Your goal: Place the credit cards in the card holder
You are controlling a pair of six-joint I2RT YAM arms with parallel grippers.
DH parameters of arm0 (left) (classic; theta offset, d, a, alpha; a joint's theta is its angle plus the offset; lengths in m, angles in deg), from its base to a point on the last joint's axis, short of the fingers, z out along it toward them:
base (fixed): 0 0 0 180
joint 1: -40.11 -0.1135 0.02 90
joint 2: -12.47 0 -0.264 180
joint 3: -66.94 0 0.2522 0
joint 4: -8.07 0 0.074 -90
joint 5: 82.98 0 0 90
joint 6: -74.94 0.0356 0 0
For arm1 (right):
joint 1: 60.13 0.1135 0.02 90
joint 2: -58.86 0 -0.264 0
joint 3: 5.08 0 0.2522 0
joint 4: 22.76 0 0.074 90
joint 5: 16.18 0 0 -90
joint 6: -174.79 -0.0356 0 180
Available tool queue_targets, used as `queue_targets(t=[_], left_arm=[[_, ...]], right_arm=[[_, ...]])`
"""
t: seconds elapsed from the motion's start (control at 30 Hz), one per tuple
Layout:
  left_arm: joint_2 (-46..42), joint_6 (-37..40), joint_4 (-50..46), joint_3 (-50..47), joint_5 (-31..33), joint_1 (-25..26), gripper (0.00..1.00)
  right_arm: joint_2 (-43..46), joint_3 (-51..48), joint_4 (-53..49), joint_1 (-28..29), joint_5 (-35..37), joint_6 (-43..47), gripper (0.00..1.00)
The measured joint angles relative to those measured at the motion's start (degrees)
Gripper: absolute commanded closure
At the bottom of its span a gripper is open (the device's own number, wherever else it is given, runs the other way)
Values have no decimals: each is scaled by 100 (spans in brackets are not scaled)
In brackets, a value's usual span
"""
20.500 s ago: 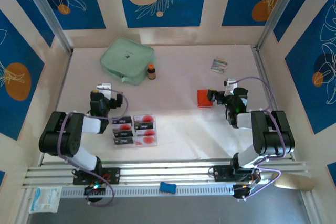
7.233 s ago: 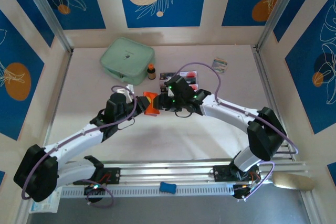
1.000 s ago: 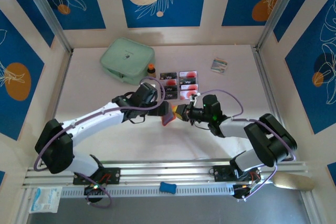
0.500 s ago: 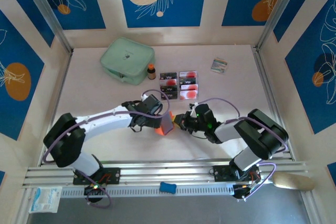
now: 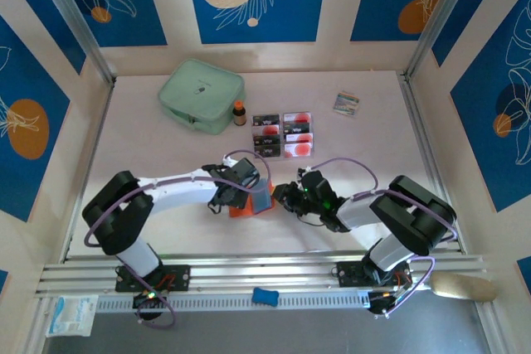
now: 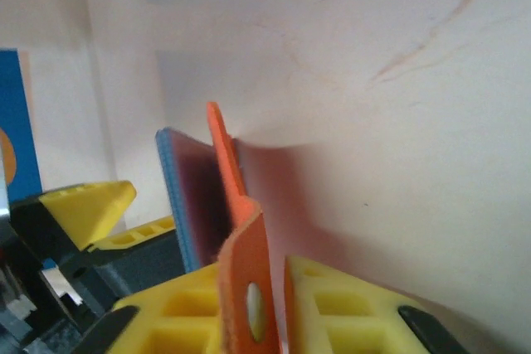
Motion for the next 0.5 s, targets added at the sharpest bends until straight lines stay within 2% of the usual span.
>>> queue_targets(t=[0.1,0.23,0.37,0.5], left_arm=[[105,98,-70,66,146,0,0],[160,284,-144,229,321,0,0],[157,435,-199,363,424,0,0],[149,494,-227,398,433,0,0]], right_arm=[[297,2,-361,0,74,116,62],[1027,2,-975,0,162,289,62],[1998,70,-1893,39,367,555,68],[2603,332,-2680,44,503,859,76]])
